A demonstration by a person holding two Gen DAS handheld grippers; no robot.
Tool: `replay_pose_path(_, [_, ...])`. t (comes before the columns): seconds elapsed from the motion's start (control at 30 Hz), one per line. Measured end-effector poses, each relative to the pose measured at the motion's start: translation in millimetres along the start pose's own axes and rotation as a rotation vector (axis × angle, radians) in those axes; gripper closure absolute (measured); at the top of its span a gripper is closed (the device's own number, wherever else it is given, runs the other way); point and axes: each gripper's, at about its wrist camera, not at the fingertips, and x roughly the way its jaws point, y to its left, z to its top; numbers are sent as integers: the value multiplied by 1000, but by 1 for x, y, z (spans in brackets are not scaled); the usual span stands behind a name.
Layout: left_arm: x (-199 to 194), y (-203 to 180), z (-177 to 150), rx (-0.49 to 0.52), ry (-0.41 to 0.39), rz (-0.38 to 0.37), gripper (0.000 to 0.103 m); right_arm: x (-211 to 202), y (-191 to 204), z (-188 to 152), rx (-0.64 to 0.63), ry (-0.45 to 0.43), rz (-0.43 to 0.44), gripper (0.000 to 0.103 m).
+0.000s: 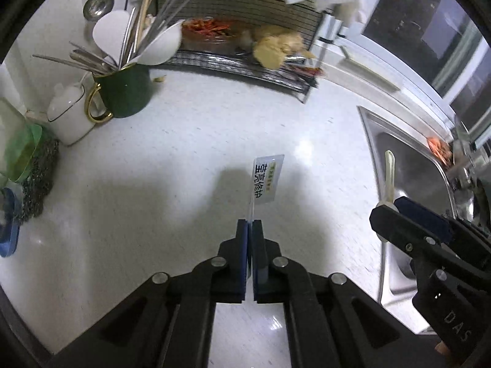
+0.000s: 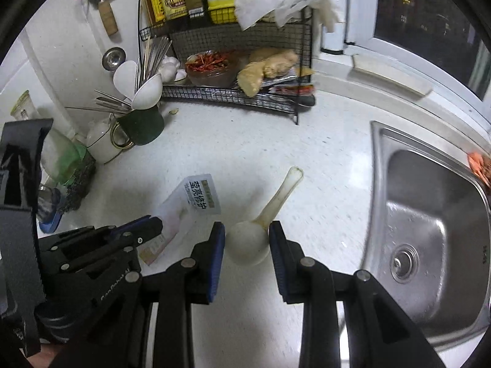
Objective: Collect trash
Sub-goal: 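Carry the spoon and leaflet down over the red bin with both tools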
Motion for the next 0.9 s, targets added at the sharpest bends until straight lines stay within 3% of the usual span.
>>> replay_pose_path(0.23, [-26,-33,-21,46,-11,-16,102,-35,-20,-30,35,-29,-11,75])
replay_pose_path(0.53, [-72,-78,-50,116,-81,-21,102,-88,-41,-65,63,-101,-34,75])
replay_pose_path(0.9, [-132,-142,-146,144,-116,-15,102,-154,-81,-149,73,-161,-31,75])
